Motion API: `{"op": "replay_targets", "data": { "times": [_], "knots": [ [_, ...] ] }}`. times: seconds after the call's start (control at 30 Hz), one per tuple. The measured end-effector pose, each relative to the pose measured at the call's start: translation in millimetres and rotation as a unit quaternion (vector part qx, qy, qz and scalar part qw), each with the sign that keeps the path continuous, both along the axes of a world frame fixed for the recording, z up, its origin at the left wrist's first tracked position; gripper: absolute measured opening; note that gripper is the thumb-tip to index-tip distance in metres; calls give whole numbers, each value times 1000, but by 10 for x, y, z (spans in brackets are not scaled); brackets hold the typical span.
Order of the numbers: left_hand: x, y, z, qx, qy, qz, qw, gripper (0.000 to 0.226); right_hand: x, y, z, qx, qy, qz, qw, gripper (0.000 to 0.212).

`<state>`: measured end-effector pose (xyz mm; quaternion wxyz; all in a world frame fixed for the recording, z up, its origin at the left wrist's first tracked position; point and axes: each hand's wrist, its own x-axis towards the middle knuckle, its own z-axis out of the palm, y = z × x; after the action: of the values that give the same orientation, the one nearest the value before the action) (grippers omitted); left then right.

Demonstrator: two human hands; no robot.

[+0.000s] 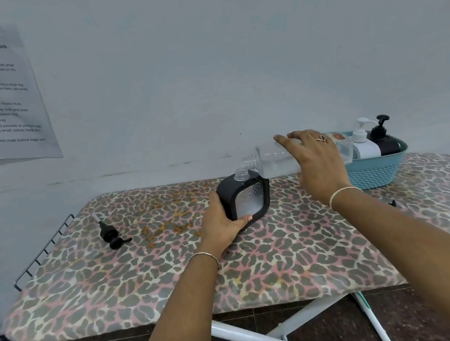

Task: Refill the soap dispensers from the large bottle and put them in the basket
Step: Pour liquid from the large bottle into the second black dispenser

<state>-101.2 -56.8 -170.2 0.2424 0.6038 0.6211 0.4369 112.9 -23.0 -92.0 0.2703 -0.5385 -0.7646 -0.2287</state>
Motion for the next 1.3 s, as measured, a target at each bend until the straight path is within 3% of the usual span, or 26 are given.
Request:
{"op": "replay_targets", "data": {
  "times": [0.87,1.3],
  "knots": [
    [16,-25,42,-4,2,5,1000,74,-62,-3,185,10,-86,-2,996,86],
    [7,-13,22,-6,-2,3,1000,75,-56,5,170,13,-85,0,996,86]
  ]
}}
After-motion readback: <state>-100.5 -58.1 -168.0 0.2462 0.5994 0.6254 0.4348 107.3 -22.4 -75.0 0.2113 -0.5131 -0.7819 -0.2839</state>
